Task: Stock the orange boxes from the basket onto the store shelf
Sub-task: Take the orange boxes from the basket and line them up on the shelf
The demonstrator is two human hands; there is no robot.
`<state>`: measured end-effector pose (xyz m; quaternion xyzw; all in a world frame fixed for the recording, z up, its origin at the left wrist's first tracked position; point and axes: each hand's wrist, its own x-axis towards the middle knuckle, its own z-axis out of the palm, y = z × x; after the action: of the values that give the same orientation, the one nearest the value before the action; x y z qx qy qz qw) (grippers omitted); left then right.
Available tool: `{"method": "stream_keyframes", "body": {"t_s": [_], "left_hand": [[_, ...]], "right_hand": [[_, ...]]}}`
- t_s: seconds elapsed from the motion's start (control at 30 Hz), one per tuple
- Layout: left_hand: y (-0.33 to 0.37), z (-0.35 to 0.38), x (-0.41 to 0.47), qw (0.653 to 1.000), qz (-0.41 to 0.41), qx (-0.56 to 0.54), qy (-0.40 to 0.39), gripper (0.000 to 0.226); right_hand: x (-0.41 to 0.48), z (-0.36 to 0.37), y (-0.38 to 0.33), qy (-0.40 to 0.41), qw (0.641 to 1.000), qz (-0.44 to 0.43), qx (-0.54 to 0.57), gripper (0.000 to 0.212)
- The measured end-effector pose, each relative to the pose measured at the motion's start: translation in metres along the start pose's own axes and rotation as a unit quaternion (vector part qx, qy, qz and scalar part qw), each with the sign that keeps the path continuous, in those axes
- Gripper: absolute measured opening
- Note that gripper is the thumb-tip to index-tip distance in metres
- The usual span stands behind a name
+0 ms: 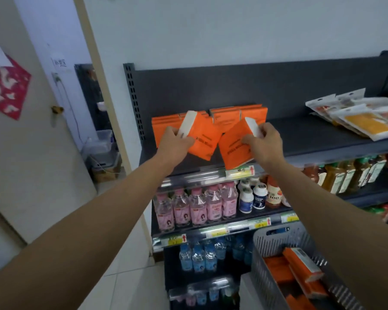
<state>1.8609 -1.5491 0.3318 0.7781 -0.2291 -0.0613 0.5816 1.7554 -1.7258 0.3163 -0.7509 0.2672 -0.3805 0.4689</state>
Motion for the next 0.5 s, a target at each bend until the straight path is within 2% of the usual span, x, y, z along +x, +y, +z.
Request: {"method": "stream_keyframes", "body": {"t_s": [0.2,0.5], "left_hand": [[-0.01,-0.022,0.02,0.998,-0.021,-0.05,0.024,0.026],[-0.024,-0.021,0.065,0.992,-0.076,-0.094,0.045,0.032]], "right_hand": [[0.013,0.031,-0.008,-0.008,1.0,-0.004,0.004,0.028],[0.064,0.057,0.007,-0.018,0.999,0.011,0.037,0.025]]}}
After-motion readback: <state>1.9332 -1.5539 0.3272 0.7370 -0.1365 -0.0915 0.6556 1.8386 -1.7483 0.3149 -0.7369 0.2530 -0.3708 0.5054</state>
